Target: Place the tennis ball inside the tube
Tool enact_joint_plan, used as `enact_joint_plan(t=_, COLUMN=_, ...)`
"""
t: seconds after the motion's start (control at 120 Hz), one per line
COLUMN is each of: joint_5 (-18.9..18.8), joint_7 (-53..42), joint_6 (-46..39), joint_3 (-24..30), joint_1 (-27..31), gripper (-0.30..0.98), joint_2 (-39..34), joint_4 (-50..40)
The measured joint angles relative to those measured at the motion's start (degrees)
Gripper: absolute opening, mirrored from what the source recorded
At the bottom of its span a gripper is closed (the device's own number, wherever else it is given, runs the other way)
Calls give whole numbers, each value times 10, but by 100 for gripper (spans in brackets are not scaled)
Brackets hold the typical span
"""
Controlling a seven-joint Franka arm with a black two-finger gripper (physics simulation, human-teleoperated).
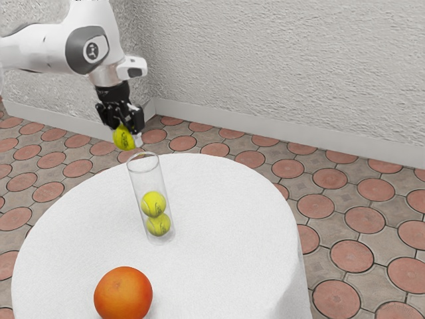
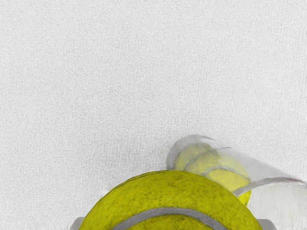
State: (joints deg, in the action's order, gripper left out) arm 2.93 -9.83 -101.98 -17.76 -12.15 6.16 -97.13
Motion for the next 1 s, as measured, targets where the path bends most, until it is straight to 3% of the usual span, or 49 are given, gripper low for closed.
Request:
enact_joint_plan(t=0.267, joint_5=-2, joint_7=22, joint_6=42, joint_3=3, joint_1=-40, gripper=12, joint_2=-45, joint_4=-26)
enact_joint_plan(t=0.625, joint_5=-4, joint_7=49, joint_6=59, joint_3=8, joint_1=-84, gripper=8, joint_2=-50, joint_4=-47)
enact_joint_plan(t=0.867, joint_5=-11, joint_7=59, joint_6=62, joint_3=7, joint_1=-73, gripper=7, joint_2=-45, joint_4=-27)
enact_joint_plan(t=1.0, joint_5=-16, joint_7=63, joint_6=63, joint_3=21, joint_1=-29, gripper=7, joint_2=-23, joint_4=5)
